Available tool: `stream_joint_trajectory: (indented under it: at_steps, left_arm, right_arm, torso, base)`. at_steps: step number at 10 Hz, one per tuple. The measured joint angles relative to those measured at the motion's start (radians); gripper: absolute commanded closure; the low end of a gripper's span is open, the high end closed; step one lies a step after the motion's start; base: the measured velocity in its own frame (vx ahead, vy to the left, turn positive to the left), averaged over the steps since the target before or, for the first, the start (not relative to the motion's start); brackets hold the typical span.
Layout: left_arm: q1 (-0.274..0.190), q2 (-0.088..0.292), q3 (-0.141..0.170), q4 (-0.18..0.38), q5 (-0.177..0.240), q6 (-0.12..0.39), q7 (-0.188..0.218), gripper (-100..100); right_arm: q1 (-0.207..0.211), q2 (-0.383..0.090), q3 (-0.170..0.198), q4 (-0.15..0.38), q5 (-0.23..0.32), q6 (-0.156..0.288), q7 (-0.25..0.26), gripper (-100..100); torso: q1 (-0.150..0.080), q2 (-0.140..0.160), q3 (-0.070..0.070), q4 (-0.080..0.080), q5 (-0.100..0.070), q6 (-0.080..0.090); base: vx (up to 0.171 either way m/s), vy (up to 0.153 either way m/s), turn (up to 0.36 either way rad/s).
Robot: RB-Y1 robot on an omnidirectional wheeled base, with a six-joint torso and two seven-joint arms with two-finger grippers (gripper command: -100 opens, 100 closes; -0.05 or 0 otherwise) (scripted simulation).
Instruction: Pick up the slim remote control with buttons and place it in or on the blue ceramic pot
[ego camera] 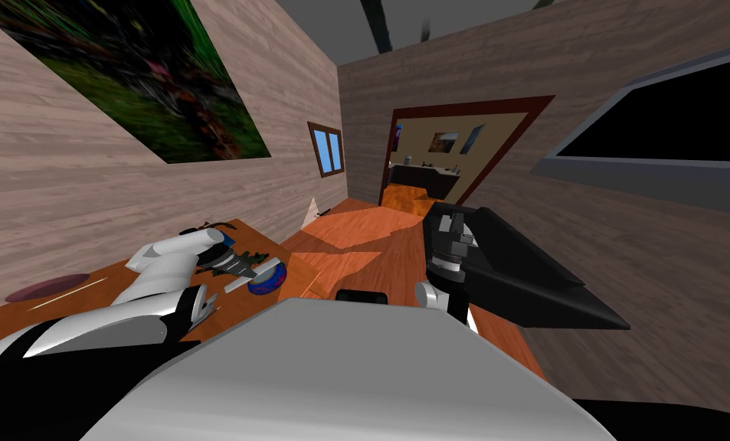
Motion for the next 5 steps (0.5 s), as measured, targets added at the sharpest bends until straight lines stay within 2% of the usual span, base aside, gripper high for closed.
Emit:
stream_joint_trajectory:
  at_steps: [1, 3, 5]
  left_arm:
    - [-0.014, 0.014, -0.001, 0.004, 0.003, 0.014, 0.002, -100]
    - [0.002, 0.028, 0.015, -0.040, 0.018, 0.056, 0.013, -100]
    - [-0.008, 0.052, 0.021, -0.044, 0.027, 0.087, 0.015, -100]
  right_arm:
    - [0.000, 0.000, 0.000, 0.000, 0.000, 0.000, 0.000, 0]
    - [0.000, 0.000, 0.000, 0.000, 0.000, 0.000, 0.000, 0]
    - [0.000, 0.000, 0.000, 0.000, 0.000, 0.000, 0.000, 0]
  torso:
    - [0.000, 0.001, 0.000, 0.000, 0.000, 0.000]
    - [0.000, 0.001, 0.001, 0.000, 0.000, 0.000]
    - [0.000, 0.001, 0.001, 0.000, 0.000, 0.000]
  base:
    - [-0.021, -0.001, -0.010]
    - [-0.018, -0.001, -0.002]
    - [-0.016, -0.002, -0.005]
